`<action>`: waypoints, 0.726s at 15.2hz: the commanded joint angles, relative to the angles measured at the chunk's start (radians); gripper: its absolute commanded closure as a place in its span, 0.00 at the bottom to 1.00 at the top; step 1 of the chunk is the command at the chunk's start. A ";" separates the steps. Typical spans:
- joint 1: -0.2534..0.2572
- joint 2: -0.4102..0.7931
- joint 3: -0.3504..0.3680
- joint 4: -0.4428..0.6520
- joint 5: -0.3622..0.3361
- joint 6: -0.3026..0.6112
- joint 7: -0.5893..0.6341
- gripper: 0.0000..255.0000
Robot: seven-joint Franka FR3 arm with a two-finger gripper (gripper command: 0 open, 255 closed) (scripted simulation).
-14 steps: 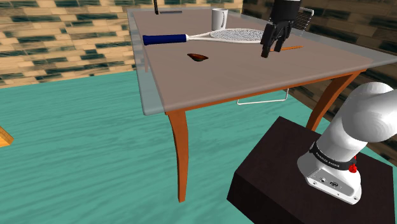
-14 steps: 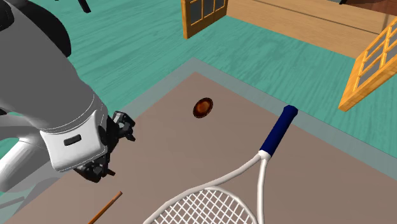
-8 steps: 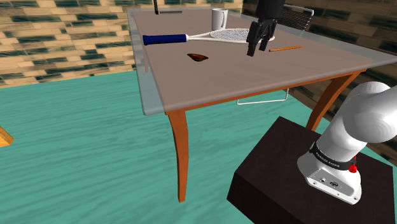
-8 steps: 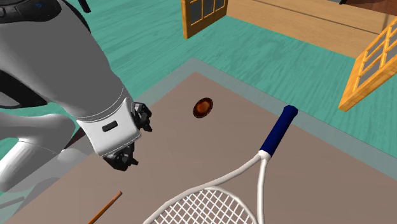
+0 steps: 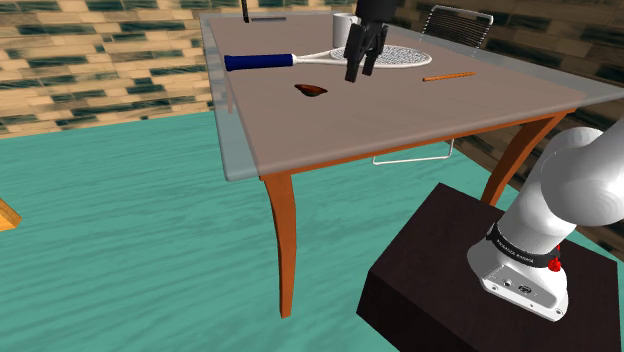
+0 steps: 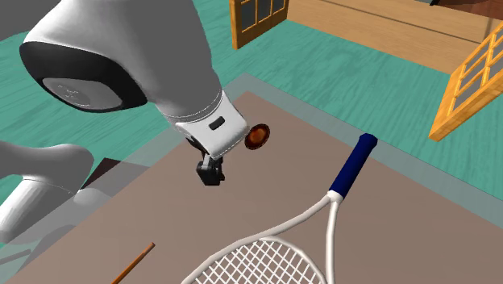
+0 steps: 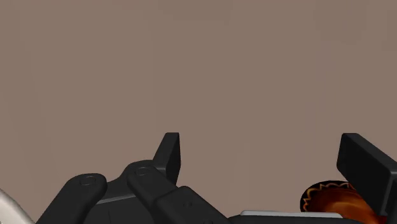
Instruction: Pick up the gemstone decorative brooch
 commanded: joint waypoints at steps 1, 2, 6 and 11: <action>0.017 0.057 0.009 0.051 0.017 0.018 -0.021 0.00; 0.025 0.085 0.014 0.080 0.025 0.022 -0.029 0.00; 0.056 0.195 0.037 0.206 0.052 0.031 -0.061 0.00; 0.069 0.238 0.049 0.219 0.065 0.070 -0.081 0.00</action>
